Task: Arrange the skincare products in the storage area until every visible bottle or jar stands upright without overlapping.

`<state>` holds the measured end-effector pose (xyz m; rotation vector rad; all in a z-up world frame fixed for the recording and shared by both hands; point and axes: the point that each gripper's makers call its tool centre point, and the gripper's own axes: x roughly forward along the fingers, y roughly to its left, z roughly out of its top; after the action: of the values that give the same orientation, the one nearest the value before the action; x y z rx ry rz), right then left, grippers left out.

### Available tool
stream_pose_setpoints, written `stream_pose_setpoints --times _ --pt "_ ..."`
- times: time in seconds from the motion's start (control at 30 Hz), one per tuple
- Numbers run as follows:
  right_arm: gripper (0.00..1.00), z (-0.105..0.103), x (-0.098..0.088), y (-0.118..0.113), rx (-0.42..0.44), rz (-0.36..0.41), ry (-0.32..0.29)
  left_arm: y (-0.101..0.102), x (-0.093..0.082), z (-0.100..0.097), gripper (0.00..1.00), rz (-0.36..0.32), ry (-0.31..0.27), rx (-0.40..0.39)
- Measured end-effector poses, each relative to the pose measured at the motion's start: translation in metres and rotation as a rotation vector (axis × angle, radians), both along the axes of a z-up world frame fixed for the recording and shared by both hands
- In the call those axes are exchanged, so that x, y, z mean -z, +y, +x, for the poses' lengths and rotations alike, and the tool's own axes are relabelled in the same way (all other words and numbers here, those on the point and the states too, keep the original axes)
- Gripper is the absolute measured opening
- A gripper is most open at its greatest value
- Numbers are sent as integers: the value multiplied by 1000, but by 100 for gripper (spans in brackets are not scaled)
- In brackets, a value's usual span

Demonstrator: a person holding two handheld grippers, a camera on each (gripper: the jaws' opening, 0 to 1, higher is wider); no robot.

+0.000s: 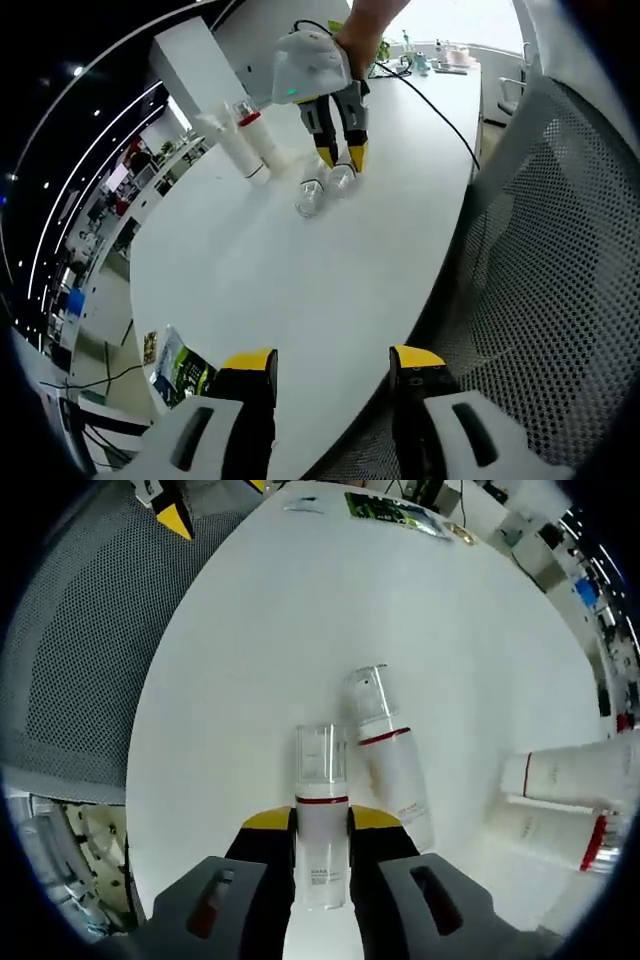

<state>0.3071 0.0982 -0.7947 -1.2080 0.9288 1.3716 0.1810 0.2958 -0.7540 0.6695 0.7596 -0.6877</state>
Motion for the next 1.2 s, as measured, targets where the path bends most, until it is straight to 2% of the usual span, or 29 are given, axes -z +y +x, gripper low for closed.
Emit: stream_pose_setpoints --times 0.07,0.23,0.37,0.47,0.57,0.63,0.7,0.73,0.77,0.87,0.9,0.97,1.0,1.03,1.07,1.13,1.17,1.2 --pt "17 -10 -7 11 72 89 29 -1 -1 0 47 -2 -3 5" --pt "17 -25 -28 24 210 228 58 -5 -4 0 47 -26 -8 12" --pt "17 -29 -54 42 385 412 94 -10 -10 1 47 -80 -12 9" --pt "17 -30 -79 57 547 583 140 -15 -14 2 47 -142 -2 0" --pt "17 -33 -99 68 638 720 186 -22 -19 2 47 -214 18 -6" --pt "17 -36 -115 77 676 819 223 -24 -22 3 47 -265 39 -24" --pt "17 -41 -127 85 709 897 263 -26 -24 3 47 -311 72 -42" --pt "17 -42 -130 87 714 909 270 -29 -25 4 47 -350 93 -58" --pt "17 -44 -137 90 741 954 289 -32 -28 6 47 -387 105 -63" --pt "17 -49 -150 98 782 1046 343 -41 -38 10 47 -469 109 -45" --pt "17 -50 -152 100 779 1059 337 -49 -44 10 47 -530 130 -24" --pt "17 -56 -157 103 796 1084 364 -61 -56 7 47 -650 177 -10" --pt "17 -59 -162 106 808 1111 392 -69 -65 4 47 -740 209 14" --pt "17 -62 -167 109 805 1140 409 -74 -71 2 47 -800 240 21" --pt "17 -68 -176 113 803 1180 440 -81 -81 -1 47 -909 294 17" --pt "17 -78 -188 118 793 1238 502 -87 -99 0 47 -1067 347 4" --pt "17 -81 -192 120 786 1259 511 -88 -101 0 47 -1093 356 1" --pt "17 -86 -197 122 780 1281 537 -89 -111 1 47 -1176 383 -5"
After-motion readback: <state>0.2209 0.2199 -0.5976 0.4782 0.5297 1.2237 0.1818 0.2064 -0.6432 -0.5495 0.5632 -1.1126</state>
